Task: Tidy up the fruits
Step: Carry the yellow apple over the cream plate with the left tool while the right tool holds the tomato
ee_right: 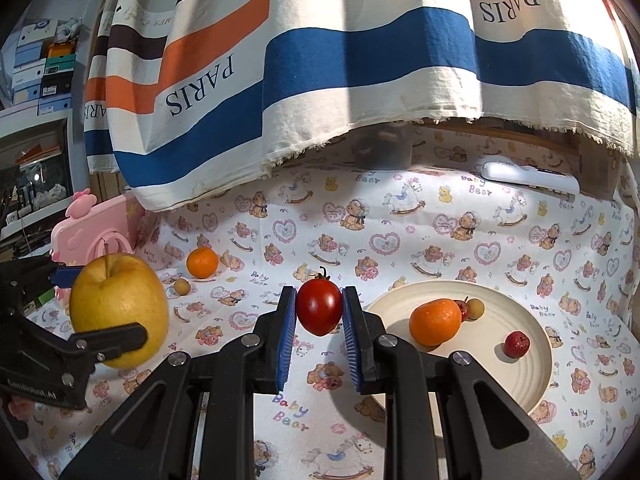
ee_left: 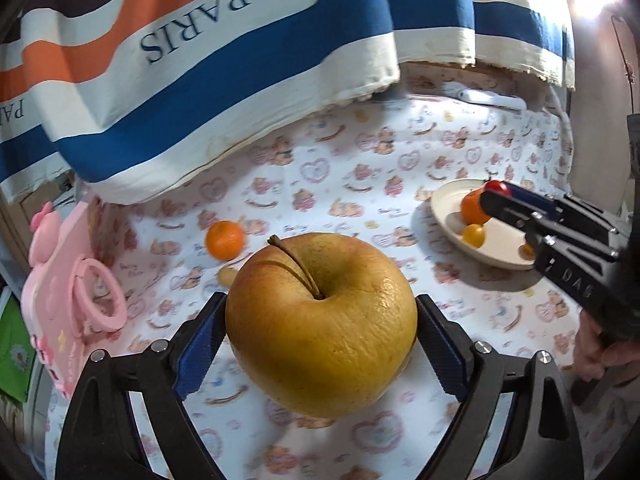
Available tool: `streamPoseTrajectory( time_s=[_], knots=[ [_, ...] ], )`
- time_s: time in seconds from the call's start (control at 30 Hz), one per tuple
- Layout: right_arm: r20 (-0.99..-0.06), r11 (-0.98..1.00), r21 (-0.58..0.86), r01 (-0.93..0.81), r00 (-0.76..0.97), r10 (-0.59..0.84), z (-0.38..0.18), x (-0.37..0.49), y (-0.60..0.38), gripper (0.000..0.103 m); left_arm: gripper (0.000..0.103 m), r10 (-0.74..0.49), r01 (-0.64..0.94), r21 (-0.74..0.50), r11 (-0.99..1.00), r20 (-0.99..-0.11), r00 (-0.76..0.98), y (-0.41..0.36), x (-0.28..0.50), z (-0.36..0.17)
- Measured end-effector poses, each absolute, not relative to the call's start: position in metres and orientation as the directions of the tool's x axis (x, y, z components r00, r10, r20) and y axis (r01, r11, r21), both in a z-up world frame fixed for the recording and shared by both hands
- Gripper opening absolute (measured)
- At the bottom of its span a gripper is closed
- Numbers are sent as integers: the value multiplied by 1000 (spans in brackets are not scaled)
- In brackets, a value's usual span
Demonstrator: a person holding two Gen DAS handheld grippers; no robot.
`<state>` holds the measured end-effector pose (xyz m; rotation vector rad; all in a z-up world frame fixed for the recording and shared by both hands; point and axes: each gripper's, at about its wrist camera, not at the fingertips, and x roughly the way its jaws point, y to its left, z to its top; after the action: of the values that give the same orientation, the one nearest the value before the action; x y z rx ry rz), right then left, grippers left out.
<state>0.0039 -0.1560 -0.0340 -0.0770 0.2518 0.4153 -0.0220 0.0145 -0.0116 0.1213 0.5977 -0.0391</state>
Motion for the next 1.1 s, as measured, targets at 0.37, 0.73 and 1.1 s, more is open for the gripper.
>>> streamPoseTrajectory(
  time_s=[0.37,0.73,1.1],
  knots=[
    [-197,930,19,-366,911,363,2,2,-190,22,90,-56,138,108,984,-550,833,-22,-10,5],
    [-151,983,50,-177,971,183,15,13,-288,22,90,-196,256,32,966,-557,807,-68,20,18],
    [-247,984,83,-159,953,175,-10,42,-310,22,90,-273,372,33,928,-621,735,-135,48,14]
  ],
)
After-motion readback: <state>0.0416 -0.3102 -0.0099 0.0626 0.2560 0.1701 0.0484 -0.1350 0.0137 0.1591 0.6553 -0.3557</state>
